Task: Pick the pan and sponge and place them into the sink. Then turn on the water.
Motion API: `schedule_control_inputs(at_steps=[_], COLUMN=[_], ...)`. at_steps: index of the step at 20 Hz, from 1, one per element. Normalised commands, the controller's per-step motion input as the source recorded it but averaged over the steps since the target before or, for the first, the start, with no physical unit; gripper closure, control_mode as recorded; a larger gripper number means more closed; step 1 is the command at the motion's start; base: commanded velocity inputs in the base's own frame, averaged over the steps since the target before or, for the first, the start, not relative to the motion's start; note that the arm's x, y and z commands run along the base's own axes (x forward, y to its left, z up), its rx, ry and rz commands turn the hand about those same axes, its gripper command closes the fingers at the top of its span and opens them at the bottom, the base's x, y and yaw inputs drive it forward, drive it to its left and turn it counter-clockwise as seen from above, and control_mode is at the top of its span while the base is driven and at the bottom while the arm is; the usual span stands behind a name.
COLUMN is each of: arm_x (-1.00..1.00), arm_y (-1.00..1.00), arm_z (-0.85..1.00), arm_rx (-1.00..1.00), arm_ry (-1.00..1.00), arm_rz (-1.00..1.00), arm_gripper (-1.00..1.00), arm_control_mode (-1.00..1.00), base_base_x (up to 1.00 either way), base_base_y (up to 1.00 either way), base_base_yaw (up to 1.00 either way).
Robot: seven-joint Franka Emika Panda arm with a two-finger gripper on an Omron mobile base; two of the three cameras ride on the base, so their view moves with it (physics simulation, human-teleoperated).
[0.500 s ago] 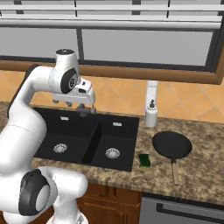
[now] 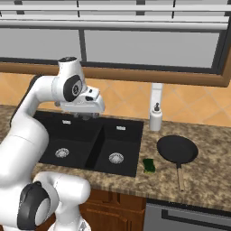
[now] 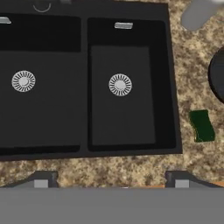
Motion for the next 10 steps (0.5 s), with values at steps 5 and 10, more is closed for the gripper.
schedule_control_inputs(at_steps=[5, 10], arm_x=[-0.25, -0.26], arm_y=[-0.84, -0.66], arm_z=[-0.25, 0.01], arm_rx=[-0.08, -0.01], arm_ry=[0.00, 0.00], arm_rz=[-0.09, -0.08], arm_gripper=[-1.00, -1.00], arm_control_mode=[-1.00, -1.00], base_base_x=[0.00, 0.00], base_base_y=[0.00, 0.00], base_base_yaw=[0.00, 0.00])
